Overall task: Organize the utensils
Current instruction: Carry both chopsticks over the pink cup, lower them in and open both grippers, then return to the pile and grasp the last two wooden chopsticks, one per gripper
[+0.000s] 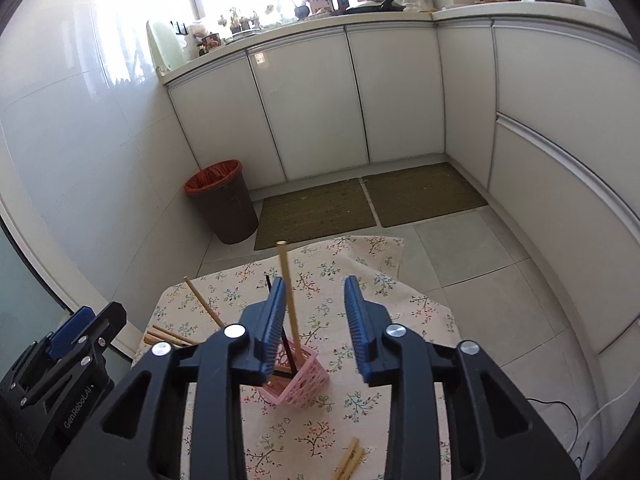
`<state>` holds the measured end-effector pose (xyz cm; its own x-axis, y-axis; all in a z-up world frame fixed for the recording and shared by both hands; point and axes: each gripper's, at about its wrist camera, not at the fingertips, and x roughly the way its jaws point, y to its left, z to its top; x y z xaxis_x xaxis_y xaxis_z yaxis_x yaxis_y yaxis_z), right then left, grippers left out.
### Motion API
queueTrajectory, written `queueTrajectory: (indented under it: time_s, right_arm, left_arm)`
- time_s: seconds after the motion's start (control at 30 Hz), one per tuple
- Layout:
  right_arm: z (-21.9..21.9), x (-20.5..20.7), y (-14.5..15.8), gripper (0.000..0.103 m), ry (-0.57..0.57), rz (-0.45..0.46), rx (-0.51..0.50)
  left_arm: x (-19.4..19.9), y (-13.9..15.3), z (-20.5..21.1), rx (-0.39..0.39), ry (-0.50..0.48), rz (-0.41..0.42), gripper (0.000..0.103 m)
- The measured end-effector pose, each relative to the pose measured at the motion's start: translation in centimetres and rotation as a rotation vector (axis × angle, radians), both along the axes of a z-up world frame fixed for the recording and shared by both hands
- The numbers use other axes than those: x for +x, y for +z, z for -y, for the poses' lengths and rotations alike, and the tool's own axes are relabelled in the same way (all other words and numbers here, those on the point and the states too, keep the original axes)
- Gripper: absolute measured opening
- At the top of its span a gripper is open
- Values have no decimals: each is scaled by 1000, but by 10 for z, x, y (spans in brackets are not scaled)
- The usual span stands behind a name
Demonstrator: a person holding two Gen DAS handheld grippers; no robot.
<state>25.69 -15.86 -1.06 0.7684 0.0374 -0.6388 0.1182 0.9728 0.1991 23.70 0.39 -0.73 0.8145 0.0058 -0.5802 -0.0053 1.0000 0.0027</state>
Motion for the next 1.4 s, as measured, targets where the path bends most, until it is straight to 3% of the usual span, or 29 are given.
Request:
queueTrajectory:
  time_s: [0.1, 0.17, 0.3, 0.77, 0.87, 1.07, 1.23, 1.4]
  right_arm:
    - [1, -22, 0, 41, -18, 0, -45]
    - [1, -38, -2, 50, -37, 0, -69]
    - [3, -71, -8, 58, -74, -8, -110]
    - [30, -153, -25, 90, -174, -44, -102]
    - [33, -163, -30, 94, -177, -65, -99]
    - [50, -182, -51, 96, -214, -107, -75]
    - [79, -191, -81, 96, -270, -180, -64]
    - [98, -193, -110, 96, -299, -219, -59]
  left_arm:
    - [-14, 0, -3, 6, -3, 0, 49]
    - [-26, -2, -3, 13, -7, 0, 56]
    - [-53, -8, 0, 33, -27, -8, 61]
    - [-113, -33, 10, 101, -67, -69, 82]
    - [-119, -38, 15, 107, -83, -88, 90]
    - [-124, -54, 21, 133, -102, -137, 94]
    - [-105, -89, 26, 146, -125, -261, 96]
    - [-68, -144, 46, 163, -216, -508, 96]
